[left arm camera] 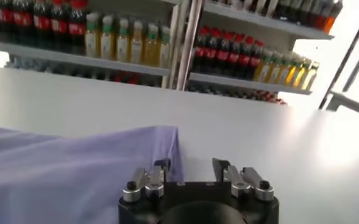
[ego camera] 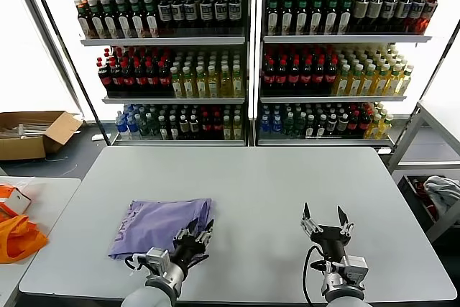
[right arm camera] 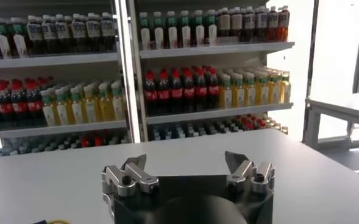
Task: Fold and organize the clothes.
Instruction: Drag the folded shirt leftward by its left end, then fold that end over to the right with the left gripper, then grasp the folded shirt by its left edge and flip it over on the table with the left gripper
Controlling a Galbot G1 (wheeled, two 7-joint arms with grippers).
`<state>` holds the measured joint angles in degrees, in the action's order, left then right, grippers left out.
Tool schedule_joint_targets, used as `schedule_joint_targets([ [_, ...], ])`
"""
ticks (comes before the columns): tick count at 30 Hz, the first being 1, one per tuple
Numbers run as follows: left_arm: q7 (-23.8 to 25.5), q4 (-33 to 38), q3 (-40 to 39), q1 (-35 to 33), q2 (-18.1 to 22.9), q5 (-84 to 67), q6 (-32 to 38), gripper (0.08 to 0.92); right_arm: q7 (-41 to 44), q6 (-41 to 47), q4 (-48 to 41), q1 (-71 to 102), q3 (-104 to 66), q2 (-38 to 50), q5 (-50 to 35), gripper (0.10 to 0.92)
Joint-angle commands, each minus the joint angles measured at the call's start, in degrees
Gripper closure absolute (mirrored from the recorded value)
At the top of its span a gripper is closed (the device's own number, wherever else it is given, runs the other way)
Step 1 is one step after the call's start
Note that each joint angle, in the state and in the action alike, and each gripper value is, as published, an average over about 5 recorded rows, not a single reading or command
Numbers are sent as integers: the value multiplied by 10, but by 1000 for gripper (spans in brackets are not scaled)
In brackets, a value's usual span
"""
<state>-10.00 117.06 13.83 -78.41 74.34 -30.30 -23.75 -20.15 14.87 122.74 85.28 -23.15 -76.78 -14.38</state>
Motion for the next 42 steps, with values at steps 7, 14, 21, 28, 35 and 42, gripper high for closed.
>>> schedule_joint_targets([
  [7, -28, 78, 161, 5, -66, -86, 15, 238, 0, 0, -3, -8, 7, 8, -4, 203],
  [14, 4, -9, 235, -24, -102, 73, 51, 178, -5, 5, -9, -26, 14, 17, -9, 203],
  [21, 20, -50, 256, -36, -100, 60, 48, 177, -3, 7, -13, -36, 23, 24, -12, 203],
  [28, 34, -63, 241, -45, -98, 23, 45, 177, -3, 9, -14, -39, 25, 26, -14, 203],
  [35, 51, -68, 225, -48, -92, -19, 30, 177, -3, 8, -15, -37, 25, 26, -14, 203],
  [42, 66, -95, 226, -40, -98, -37, 31, 177, -2, 6, -14, -29, 22, 25, -13, 203],
])
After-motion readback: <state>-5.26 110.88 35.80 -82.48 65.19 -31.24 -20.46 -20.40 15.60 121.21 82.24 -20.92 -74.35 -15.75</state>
